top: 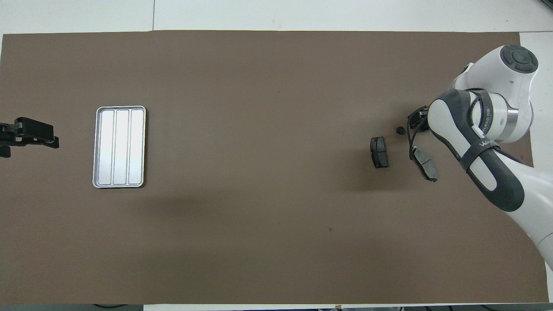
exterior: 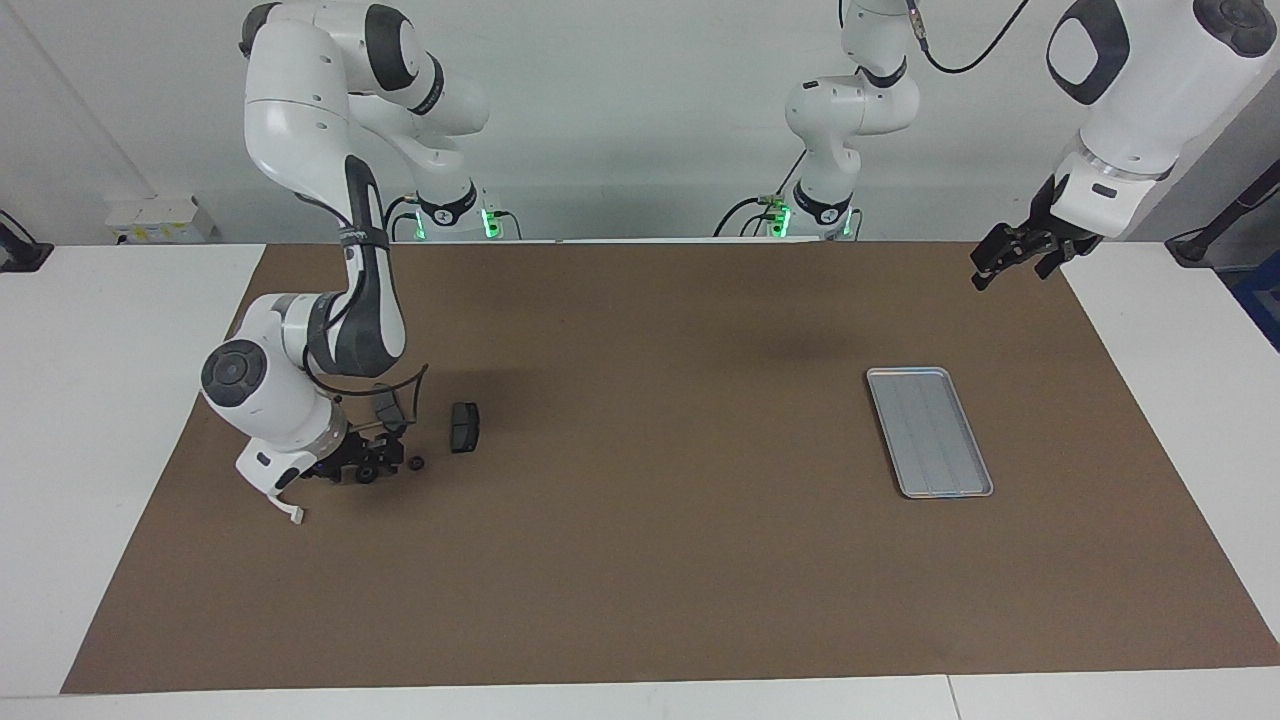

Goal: Pick bearing gear from pile to tray
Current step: 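Lift the black bearing and carry it toward the table center with the right gripper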

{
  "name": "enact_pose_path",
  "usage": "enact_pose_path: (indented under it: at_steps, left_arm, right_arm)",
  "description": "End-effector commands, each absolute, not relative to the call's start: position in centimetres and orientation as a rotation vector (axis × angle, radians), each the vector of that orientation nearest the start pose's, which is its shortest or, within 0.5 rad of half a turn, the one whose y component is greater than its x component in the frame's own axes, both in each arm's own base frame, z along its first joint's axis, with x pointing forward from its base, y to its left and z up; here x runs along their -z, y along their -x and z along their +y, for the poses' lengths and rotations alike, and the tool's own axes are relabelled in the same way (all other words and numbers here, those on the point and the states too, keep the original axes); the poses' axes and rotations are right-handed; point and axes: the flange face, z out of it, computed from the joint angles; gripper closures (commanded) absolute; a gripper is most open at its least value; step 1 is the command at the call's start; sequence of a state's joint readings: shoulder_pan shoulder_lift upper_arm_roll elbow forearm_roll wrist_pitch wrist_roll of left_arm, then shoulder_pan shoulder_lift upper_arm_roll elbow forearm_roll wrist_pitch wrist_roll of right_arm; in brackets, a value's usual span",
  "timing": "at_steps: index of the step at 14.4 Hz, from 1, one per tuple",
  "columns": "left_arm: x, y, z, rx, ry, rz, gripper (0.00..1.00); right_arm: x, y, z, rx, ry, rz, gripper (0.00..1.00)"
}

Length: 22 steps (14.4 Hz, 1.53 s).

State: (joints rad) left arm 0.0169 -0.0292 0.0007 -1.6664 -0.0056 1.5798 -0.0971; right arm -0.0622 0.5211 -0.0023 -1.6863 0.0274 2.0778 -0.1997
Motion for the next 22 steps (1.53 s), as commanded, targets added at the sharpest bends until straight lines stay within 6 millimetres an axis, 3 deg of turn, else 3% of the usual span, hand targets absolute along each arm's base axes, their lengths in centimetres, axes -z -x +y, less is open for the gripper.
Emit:
enact_pose_path:
  at_steps: [1, 4, 7, 9, 11, 13, 18, 20, 22]
  left_arm:
    - [-59.8, -54.0, 0.9, -0.100, 3.119, -0.172, 0.00]
    - [-59.8, -54.0, 0.9, -0.100, 3.119, -0.172, 0.00]
    - [-59.8, -54.0, 0.9, -0.100, 3.119, -0.172, 0.00]
    - [-59.8, -54.0, 0.9, -0.100, 3.119, -0.172, 0.00]
    - [-59.8, -54.0, 0.9, -0.100, 3.119, -0.172, 0.00]
    - [-59.8, -54.0, 0.9, -0.100, 3.119, -0.172, 0.00]
    - [-59.8, -54.0, 0.9, -0.100, 3.119, -0.172, 0.00]
    - [-59.8, -54.0, 0.9, -0.100, 3.119, -0.172, 0.00]
    - [-59.8, -54.0, 0.9, -0.100, 3.119, -0.172, 0.00]
  right_arm:
    - [-28.3, -65.6, -4.1, -0.192, 3.077, -0.217, 0.26]
    - [-28.2, -65.5, -4.0, -0.192, 3.079, -0.221, 0.51]
    - [-28.2, -65.5, -4.0, -0.190, 3.079, -0.221, 0.86]
    - [-28.3, -65.5, -4.0, -0.191, 3.080, -0.220, 1.00]
    - [-28.7, -65.6, -3.7, -0.193, 3.081, -0.218, 1.00]
    - [-30.5, -65.8, -2.1, -0.197, 3.081, -0.242, 1.00]
    - [-40.9, -67.1, 3.5, -0.212, 3.091, -0.114, 1.00]
    - [-44.7, -66.6, 8.5, -0.144, 3.092, -0.090, 1.00]
    - [-47.1, -65.6, 14.2, -0.118, 3.098, 0.010, 1.00]
